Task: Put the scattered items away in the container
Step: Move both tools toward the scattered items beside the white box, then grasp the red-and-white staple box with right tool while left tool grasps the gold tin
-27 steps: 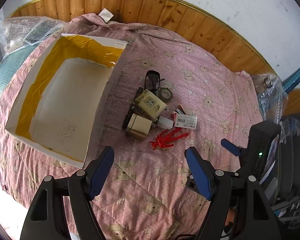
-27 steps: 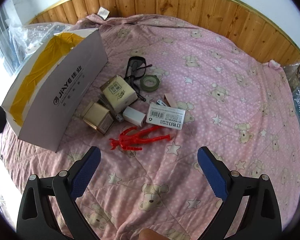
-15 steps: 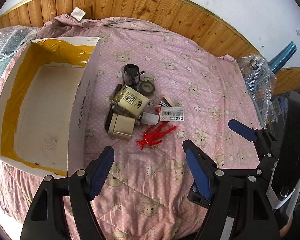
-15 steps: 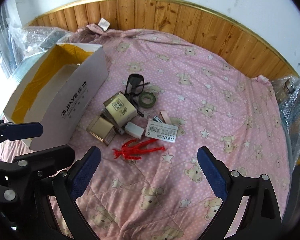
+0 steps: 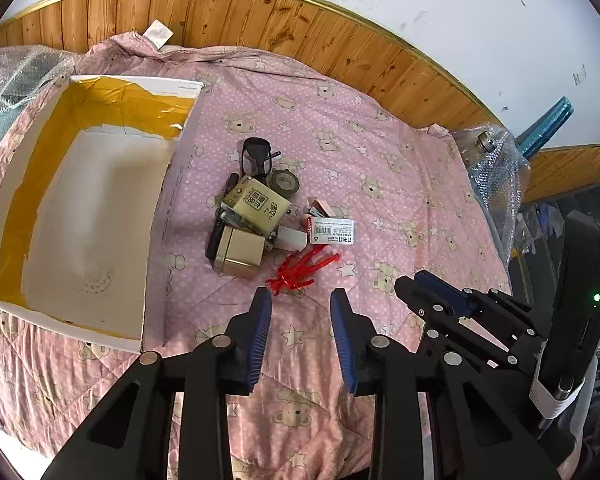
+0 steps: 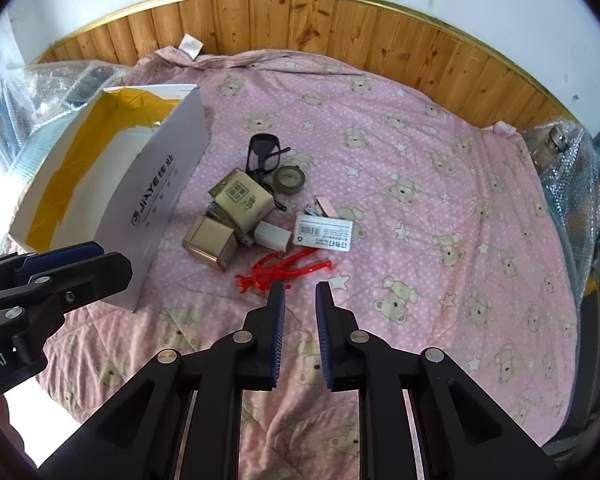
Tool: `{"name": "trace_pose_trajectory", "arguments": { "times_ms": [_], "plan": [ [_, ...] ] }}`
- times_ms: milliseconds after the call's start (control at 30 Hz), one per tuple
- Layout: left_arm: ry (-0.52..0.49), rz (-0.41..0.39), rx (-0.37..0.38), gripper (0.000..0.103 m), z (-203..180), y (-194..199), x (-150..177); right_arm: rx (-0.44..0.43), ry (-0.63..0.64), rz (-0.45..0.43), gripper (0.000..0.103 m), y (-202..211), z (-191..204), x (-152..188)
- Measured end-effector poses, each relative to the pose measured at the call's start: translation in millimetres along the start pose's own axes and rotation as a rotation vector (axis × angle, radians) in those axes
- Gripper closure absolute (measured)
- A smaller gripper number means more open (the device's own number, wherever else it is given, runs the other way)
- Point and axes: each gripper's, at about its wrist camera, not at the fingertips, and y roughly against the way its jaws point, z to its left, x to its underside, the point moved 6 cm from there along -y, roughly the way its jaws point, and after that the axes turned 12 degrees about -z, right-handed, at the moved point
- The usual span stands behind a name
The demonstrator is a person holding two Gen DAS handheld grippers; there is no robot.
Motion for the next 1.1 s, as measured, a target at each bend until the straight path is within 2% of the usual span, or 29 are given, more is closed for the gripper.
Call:
{"name": "trace_pose_trajectory", "arguments": {
  "times_ms": [133, 300, 533, 667, 767, 833, 867, 933, 1100],
  "plan": [
    [-0.054, -0.004, 0.039, 0.084, 8, 16, -8, -0.041, 0.005, -0.014, 0.097, 9, 14, -2],
    [-0.096, 0.001, 0.058, 0.092, 4, 29, -19, -0.068, 0.008, -0.026, 0.098, 15, 15, -9],
    [-0.115, -0.036, 0.046, 0.093, -13, 38, -12, -0.103, 0.008, -0.047, 0.098, 21, 14, -18],
    [-0.087, -0.054, 0.021, 0.093, -12, 37, -12, -0.123, 0.009, -0.059, 0.096, 25, 13, -24],
    [-0.055, -0.053, 0.014, 0.093, -15, 33, -12, -0.139, 0.002, -0.064, 0.09, 26, 9, -28],
    [-0.038, -0.039, 0.015, 0.088, -16, 29, -10, -0.151, -0.01, -0.064, 0.067, 24, 3, -29],
    [-0.035, -0.033, 0.012, 0.085, -18, 26, -9, -0.157, -0.016, -0.063, 0.065, 23, 0, -30],
    [-0.021, -0.024, 0.001, 0.068, -19, 21, -8, -0.171, -0.026, -0.051, 0.064, 18, -6, -30],
    [0.008, -0.005, -0.032, 0.057, -19, 5, -9, -0.206, -0.06, -0.016, 0.058, 2, -18, -28]
  ]
}}
